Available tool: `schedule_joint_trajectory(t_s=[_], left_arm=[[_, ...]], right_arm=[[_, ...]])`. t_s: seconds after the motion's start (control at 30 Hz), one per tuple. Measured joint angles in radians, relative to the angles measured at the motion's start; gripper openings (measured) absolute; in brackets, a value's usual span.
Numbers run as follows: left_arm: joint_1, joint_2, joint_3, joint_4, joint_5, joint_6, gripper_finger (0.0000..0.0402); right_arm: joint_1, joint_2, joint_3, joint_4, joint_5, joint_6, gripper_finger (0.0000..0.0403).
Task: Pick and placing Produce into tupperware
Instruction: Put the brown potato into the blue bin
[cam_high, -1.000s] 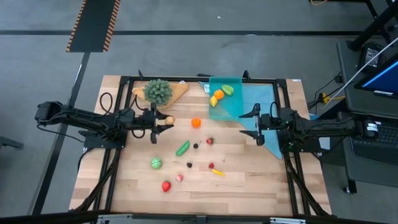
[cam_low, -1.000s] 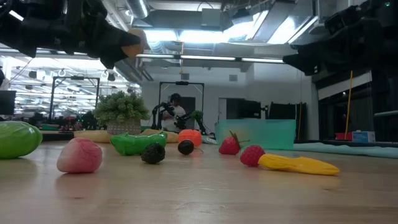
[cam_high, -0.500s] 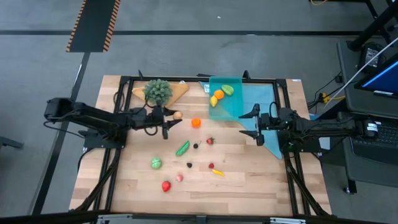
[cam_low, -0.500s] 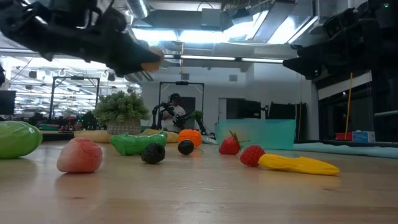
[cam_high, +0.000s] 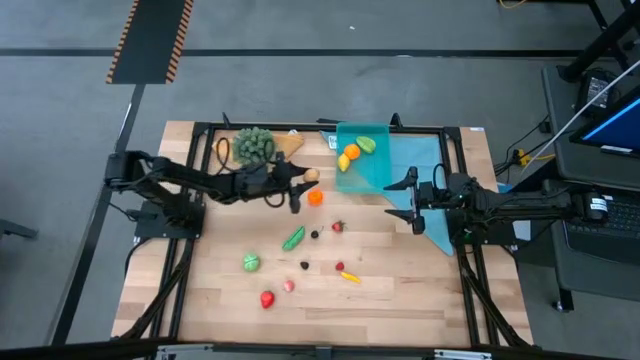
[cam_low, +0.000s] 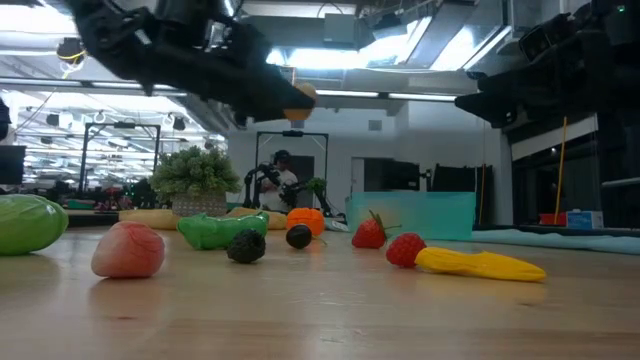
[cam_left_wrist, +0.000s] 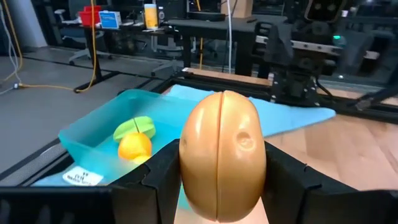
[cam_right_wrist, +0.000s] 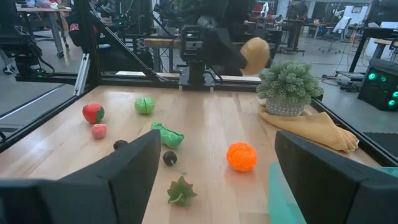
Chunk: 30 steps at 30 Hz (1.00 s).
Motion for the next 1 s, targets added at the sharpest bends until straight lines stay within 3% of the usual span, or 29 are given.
schedule_joint_trajectory(t_s=[0.27,0.53,0.87,1.0], left_arm=[[0.038,0.175,0.157,0.002,0.005,0.019,0.0169],[0.079,0.34,0.344,0.002,0.106,0.019,0.0169],[0.105,0.41,0.459,-0.045,0.106,0.039,0.0169],[0.105,0.41,0.489,-0.139,0.107,0.037,0.0169]], right_arm=[[0.0,0.0,0.0,0.0,0.042,-0.001,0.0316],[0.0,0.0,0.0,-0.002,0.077,0.002,0.0316],[0.0,0.0,0.0,-0.038,0.079,0.002,0.0316],[0.0,0.0,0.0,-0.056,0.079,0.003,0.0316]])
